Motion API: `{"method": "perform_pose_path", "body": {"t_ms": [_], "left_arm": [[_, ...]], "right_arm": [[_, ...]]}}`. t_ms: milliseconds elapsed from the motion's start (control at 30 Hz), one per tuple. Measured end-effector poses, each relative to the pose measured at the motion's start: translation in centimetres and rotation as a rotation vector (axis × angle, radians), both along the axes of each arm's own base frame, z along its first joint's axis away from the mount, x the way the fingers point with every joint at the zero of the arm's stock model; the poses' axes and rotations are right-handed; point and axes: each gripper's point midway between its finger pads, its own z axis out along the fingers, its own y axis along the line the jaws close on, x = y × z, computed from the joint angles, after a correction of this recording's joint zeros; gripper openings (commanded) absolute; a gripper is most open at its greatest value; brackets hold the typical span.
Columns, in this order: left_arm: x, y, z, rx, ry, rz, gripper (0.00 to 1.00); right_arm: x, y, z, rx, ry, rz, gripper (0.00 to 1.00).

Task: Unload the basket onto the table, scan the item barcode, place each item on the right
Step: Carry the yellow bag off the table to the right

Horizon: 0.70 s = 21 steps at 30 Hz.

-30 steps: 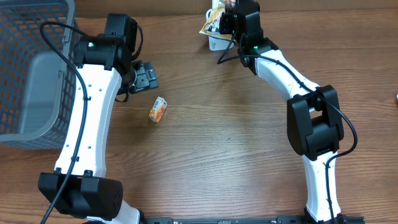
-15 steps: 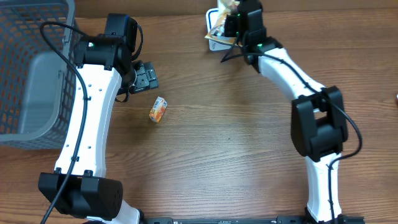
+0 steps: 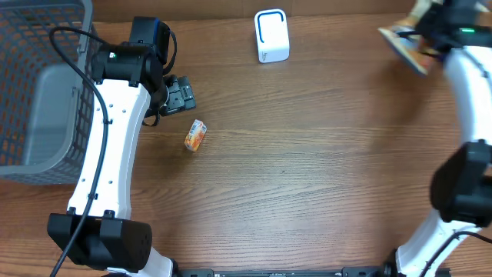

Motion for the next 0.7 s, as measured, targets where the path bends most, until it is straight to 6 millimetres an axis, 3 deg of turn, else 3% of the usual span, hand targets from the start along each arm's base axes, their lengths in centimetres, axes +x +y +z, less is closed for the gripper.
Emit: {"method": "perform_pose_path", "body": {"t_ms": [200, 333, 500, 700], "left_arm": [[0.0, 0.0, 0.0, 0.0, 0.0, 0.0, 1.0], [0.0, 0.0, 0.0, 0.0, 0.0, 0.0, 1.0], [0.0, 0.0, 0.0, 0.0, 0.0, 0.0, 1.0], [0.0, 0.0, 0.0, 0.0, 0.0, 0.0, 1.0]], "right_arm": [[-6.9, -11.9, -2.7, 0.047, 0.103, -0.26, 0.04], [-9.6, -16.4, -3.3, 0.079, 0.095, -0.35, 0.04], [-10.1, -19.1, -4.2, 0.112, 0.055, -0.375, 0.04], [-7.7, -20.4, -6.1, 0.103, -0.005, -0.356, 0.05]]}}
